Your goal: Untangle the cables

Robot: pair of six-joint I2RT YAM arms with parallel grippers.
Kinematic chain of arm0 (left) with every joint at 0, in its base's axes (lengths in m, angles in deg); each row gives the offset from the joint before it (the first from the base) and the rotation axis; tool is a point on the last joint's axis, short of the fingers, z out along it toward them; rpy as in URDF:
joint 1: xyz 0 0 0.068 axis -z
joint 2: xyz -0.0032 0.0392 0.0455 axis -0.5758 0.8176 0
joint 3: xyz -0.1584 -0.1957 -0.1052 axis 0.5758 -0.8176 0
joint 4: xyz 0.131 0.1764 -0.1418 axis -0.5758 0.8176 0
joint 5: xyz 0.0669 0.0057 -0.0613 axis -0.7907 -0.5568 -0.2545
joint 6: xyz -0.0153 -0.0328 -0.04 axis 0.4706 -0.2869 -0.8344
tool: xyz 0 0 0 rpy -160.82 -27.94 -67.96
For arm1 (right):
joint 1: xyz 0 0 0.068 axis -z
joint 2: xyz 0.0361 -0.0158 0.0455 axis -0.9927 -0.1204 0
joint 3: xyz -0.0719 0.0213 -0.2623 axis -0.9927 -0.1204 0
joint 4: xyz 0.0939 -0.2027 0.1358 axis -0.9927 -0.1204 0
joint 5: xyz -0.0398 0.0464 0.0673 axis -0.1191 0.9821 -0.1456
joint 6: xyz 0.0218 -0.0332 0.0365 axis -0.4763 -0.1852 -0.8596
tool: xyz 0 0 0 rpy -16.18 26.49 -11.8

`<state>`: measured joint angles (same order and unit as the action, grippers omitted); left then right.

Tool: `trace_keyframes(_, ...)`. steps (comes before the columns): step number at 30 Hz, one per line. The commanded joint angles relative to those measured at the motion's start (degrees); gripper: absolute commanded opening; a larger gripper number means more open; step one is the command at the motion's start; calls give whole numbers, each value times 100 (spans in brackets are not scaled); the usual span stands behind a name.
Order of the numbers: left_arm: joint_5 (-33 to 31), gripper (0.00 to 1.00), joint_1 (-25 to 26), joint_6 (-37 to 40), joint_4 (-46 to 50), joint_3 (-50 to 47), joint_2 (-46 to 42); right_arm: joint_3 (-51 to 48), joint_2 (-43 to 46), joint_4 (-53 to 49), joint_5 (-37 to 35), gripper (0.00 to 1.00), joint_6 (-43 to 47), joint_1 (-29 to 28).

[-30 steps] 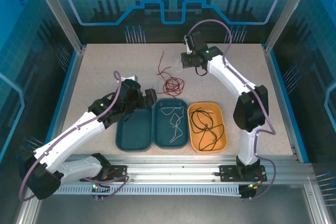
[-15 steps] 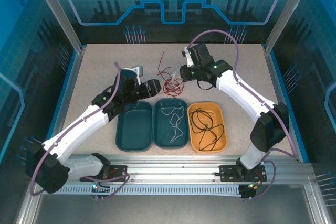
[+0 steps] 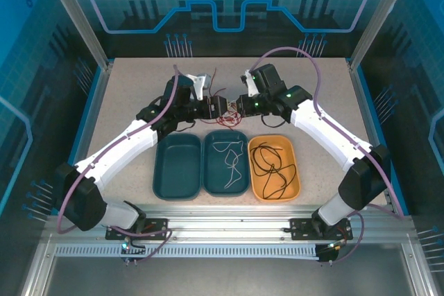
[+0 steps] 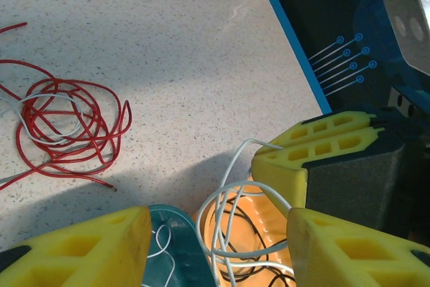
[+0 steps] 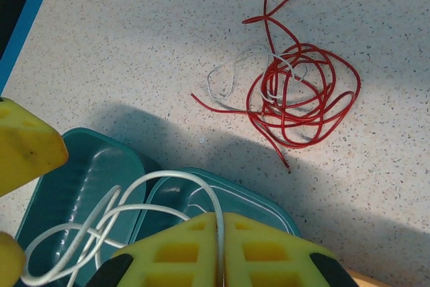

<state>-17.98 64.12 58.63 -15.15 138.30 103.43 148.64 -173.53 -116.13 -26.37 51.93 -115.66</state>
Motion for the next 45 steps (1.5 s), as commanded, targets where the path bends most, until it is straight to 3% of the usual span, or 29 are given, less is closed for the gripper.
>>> trace_keyframes(1, 328, 56, 17, 308, -102, 19, -52, -7, 72, -78, 145, 11, -109, -56)
trace_keyframes(9, 292, 50, 51, 742, 148, -1, -74, 95, 2, -134, 258, 12, -142, -64)
trace_keyframes(20, 546, 56, 54, 1106, -49, -484, -532, 65, 10, -204, 249, 12, -113, -64)
trace_keyframes(29, 553, 54, 49, 1076, -27, -267, -172, 41, 142, -235, 225, 13, -81, -148)
trace_keyframes(34, 587, 48, 54, 961, -190, -169, 3, 15, 234, -289, 170, 14, -69, -196)
trace_keyframes(40, 270, 24, 54, 783, -325, -245, -93, -94, 300, -315, -39, 13, -57, -206)
trace_keyframes(45, -177, 15, 39, 577, -582, -490, -418, -203, 351, -359, -288, 13, -92, -205)
